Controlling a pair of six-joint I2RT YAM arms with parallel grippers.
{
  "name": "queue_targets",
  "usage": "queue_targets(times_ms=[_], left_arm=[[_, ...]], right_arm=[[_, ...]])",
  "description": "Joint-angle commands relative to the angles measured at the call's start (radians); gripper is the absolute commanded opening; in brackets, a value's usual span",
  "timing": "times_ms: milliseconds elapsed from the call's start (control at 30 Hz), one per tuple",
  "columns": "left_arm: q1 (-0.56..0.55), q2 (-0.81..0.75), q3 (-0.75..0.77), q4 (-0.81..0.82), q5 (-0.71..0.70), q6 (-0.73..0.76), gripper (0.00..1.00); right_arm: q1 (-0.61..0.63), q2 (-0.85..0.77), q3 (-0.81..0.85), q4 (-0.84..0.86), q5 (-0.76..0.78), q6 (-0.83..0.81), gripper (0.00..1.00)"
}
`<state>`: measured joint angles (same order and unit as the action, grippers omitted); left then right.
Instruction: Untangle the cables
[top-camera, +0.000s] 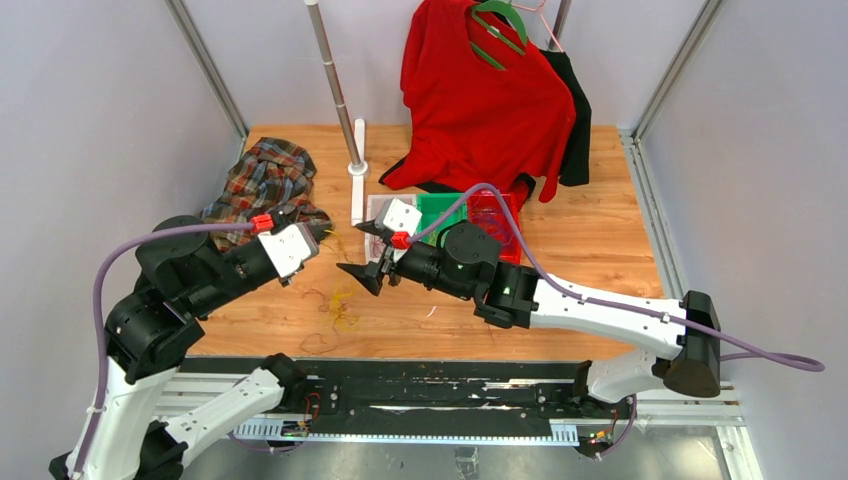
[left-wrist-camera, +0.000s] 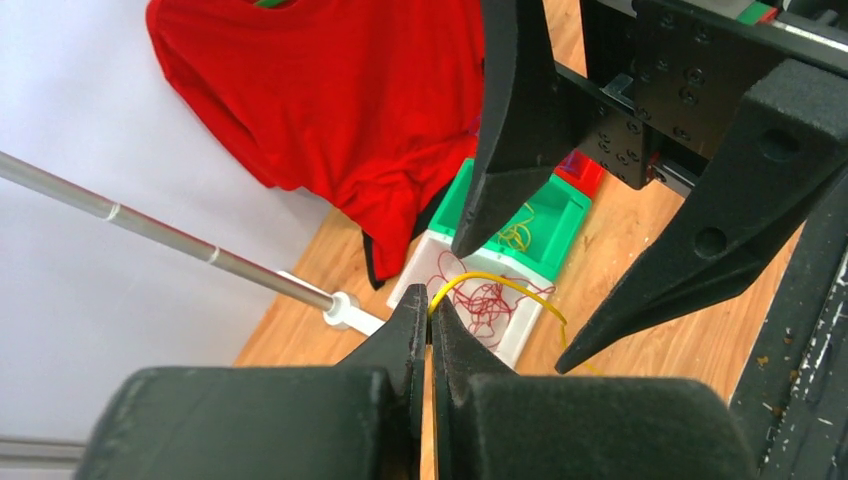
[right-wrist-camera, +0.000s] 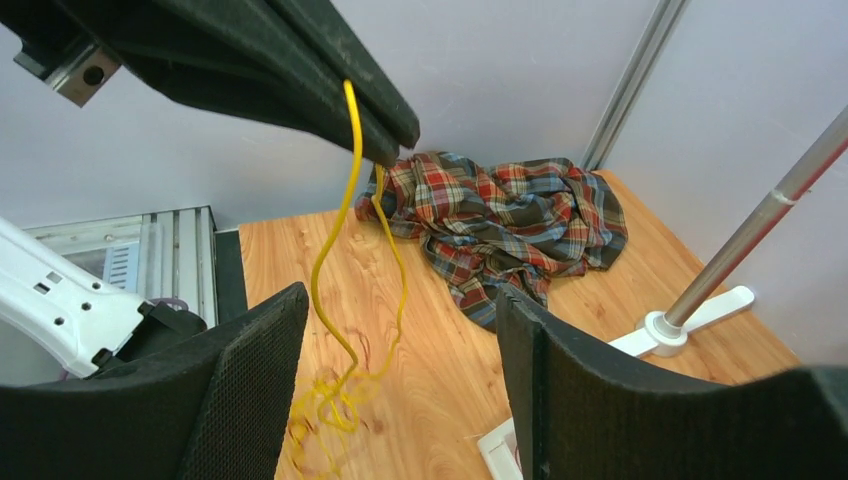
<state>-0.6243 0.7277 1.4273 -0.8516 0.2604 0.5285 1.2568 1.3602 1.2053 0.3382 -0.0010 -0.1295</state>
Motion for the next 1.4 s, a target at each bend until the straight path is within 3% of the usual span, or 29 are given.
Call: queue_targets(times_ms=[0, 200, 500, 900, 1167, 1367], left_arm=[[0.0, 0.004, 0.032, -0.017, -0.003, 0.034, 0.0], [0.0, 0.008, 0.046, -0.025, 0.001, 0.053, 0.0], [0.0, 0.062, 0.151, -0.192, 0.168, 0.087, 0.0], [0.0, 0.086, 0.219, -0.196, 0.273, 0.088, 0.0], [0.0, 0.158, 0.396, -0.195, 0.397, 0.013, 0.0], [0.0, 0.21, 0.51, -0.167, 0.394, 0.002, 0.0]], right_arm=[[0.021, 0.014, 0.051, 0.044, -0.007, -0.015, 0.69], [0.02, 0.021, 0.042, 0.037, 0.097, -0.034, 0.69], [0.019, 0.155, 0.155, 0.074, 0.381, -0.075, 0.61], [0.02, 0.193, 0.023, 0.264, 0.348, 0.009, 0.62], [0.008, 0.228, -0.155, 0.477, 0.387, 0.111, 0.62], [-0.007, 0.257, -0.267, 0.528, 0.421, 0.204, 0.55]])
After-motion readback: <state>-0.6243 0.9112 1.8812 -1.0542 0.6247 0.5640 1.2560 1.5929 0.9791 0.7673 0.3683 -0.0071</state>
